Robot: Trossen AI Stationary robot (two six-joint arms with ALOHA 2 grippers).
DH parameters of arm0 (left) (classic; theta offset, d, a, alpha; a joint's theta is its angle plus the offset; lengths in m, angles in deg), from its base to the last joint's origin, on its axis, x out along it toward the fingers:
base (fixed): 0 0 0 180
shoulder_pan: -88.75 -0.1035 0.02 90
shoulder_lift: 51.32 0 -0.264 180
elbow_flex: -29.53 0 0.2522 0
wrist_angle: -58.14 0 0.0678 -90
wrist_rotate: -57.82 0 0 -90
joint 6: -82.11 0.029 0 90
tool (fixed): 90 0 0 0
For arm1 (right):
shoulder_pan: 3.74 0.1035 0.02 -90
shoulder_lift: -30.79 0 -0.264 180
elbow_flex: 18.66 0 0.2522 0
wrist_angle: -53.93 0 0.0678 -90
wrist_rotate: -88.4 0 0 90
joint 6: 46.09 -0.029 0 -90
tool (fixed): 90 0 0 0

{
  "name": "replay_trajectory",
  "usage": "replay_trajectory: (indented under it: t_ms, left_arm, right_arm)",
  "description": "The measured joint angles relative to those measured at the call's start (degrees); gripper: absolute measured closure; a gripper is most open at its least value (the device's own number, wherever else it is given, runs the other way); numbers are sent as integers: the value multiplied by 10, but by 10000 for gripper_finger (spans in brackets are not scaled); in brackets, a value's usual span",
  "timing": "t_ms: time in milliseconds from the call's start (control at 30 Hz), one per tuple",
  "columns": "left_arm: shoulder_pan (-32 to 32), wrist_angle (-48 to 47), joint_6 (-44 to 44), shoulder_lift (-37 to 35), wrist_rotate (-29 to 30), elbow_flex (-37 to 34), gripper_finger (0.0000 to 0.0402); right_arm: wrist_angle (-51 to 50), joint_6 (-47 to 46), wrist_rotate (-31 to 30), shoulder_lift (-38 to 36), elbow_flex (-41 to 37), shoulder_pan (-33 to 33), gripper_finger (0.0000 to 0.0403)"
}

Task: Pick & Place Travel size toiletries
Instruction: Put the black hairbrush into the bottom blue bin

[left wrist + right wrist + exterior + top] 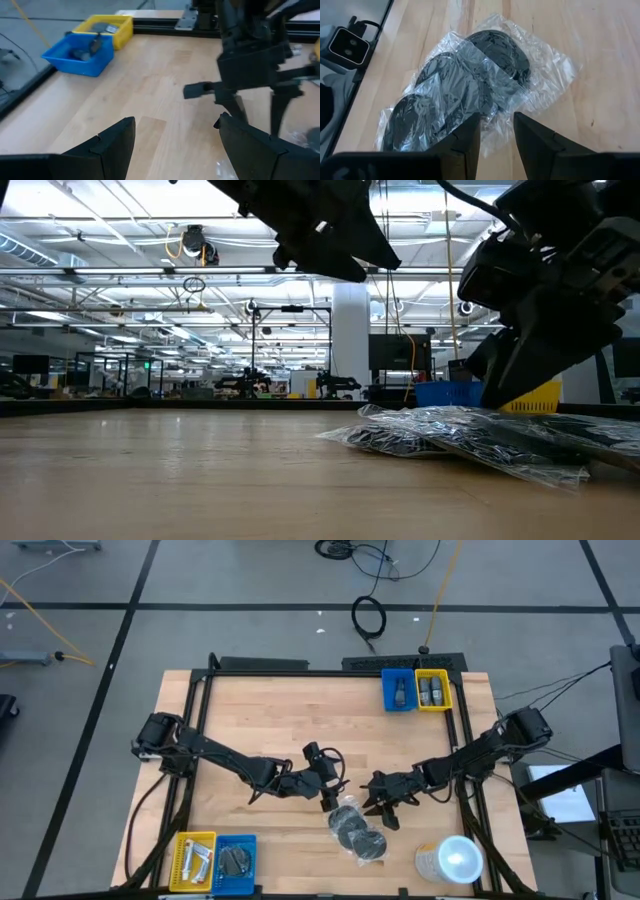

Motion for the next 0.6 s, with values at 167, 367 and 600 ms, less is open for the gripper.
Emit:
replay_trajectory:
  t_ms: [167,367,600]
  left_arm:
    - [0,0,-9,0,-42,0,123]
    - [0,-1,-21,0,-56,0,123]
    - [3,-1,-28,0,-65,0,123]
  right_arm:
    - [-3,-1,0,0,0,0,293]
    - [7,-1,-15,12,0,0,293]
    - [48,-23,-12,58,0,-1,293]
